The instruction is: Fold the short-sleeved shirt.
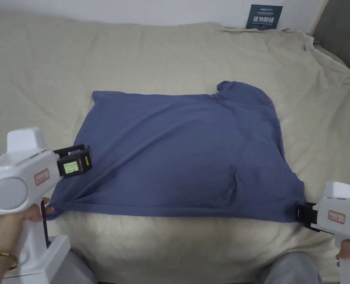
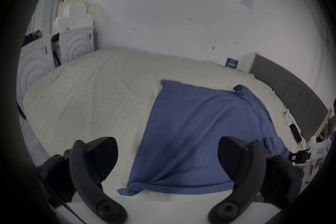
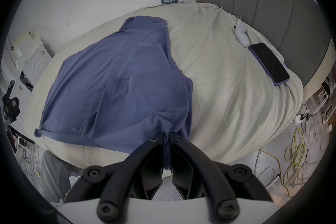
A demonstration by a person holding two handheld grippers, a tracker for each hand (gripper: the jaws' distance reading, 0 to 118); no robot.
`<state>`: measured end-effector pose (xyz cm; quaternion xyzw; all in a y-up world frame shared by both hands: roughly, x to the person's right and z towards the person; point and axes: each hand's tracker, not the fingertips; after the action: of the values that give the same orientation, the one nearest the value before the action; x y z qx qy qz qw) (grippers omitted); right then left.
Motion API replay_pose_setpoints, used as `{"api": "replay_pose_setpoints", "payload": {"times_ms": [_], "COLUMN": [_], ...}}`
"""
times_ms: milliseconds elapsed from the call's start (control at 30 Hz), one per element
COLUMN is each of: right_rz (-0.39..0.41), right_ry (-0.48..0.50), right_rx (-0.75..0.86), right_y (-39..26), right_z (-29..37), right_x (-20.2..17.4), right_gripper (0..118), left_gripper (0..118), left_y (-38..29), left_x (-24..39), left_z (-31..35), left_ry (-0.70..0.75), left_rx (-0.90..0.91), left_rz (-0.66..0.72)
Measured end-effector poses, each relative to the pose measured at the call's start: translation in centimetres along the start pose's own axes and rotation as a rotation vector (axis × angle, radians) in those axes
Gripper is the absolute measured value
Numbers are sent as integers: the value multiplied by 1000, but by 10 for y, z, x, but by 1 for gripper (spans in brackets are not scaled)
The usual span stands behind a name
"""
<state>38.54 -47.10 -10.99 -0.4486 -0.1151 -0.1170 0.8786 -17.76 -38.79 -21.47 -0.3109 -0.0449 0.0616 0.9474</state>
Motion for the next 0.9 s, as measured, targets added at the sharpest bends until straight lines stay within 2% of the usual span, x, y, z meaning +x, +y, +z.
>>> {"api": "replay_pose_setpoints", "payload": {"times_ms": [100, 267, 300, 367, 500, 567, 600, 700, 767, 900], "right_rz": [3, 9, 11, 14, 12, 11, 13, 8, 3, 7], "right_ry": [-3, -9, -10, -16, -20, -20, -22, -21, -18, -6], "right_rx": [2, -1, -2, -5, -11, -12, -12, -12, -11, -11], "right_y": [2, 2, -6, -9, -10, -10, -10, -9, -9, -3], "right_z": [-2, -7, 15, 16, 21, 24, 25, 28, 30, 39], "right_x": [2, 7, -31, -36, -44, -47, -48, -50, -51, -48], "right_gripper": [4, 4, 4, 4, 4, 4, 4, 4, 4, 4], "left_gripper": [115, 115, 114, 108, 79, 77, 65, 12, 3, 1], "left_y": [-1, -15, -19, -28, -42, -48, -50, -53, -53, -42], "left_x": [-19, -37, -38, -42, -45, -44, -43, -37, -31, -33], "left_z": [-8, -34, -39, -47, -57, -61, -60, -58, -56, -42], "left_ry": [5, 102, 130, 143, 128, 127, 115, 24, 64, 50], "left_rx": [-95, -334, -363, -425, -471, -479, -482, -463, -454, -422], "left_rz": [13, -77, -90, -103, -84, -83, -83, -39, -115, -129]}}
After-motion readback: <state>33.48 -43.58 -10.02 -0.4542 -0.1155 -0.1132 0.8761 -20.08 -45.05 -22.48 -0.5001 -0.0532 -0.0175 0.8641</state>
